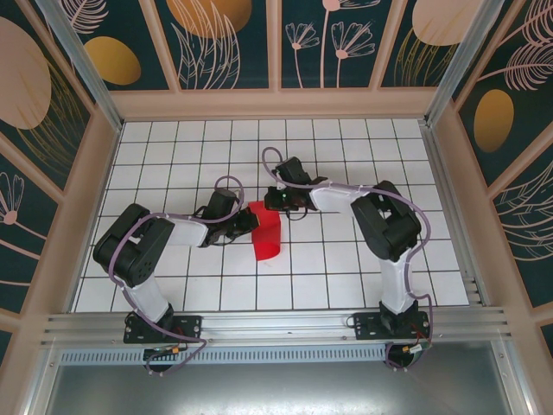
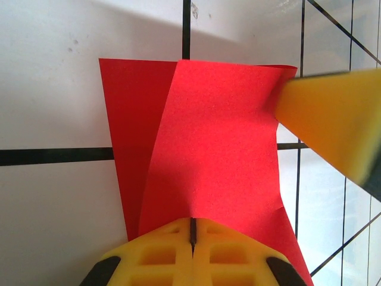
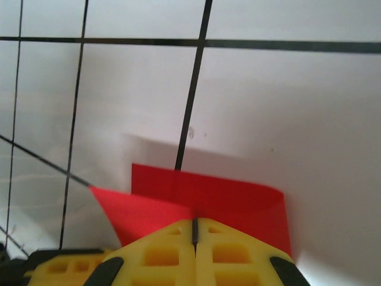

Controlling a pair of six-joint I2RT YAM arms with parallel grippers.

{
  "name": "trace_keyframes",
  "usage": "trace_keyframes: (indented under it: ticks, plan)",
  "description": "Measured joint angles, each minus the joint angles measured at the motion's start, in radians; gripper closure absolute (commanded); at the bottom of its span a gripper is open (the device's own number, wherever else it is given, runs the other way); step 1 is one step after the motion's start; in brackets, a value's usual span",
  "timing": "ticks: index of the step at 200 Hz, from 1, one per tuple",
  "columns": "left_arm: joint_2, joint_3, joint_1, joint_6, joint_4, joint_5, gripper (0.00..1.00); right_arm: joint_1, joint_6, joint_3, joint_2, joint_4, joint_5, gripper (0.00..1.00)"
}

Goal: Fold a paper plane with a square sheet of paper (pick it up from the middle)
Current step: First fold in half a square sheet of paper at the center of the table.

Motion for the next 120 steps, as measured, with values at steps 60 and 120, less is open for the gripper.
trace_keyframes:
  ticks: [60, 120]
  plan:
    - [-0.002, -0.011, -0.002, 0.002, 0.019, -0.003, 1.00, -0.063, 0.005, 0.017, 0.052, 0.000, -0.019, 1.00]
    - [-0.002, -0.020, -0.002, 0.019, 0.038, -0.003, 1.00, -0.178, -0.003, -0.030, -0.045, -0.021, 0.035, 1.00]
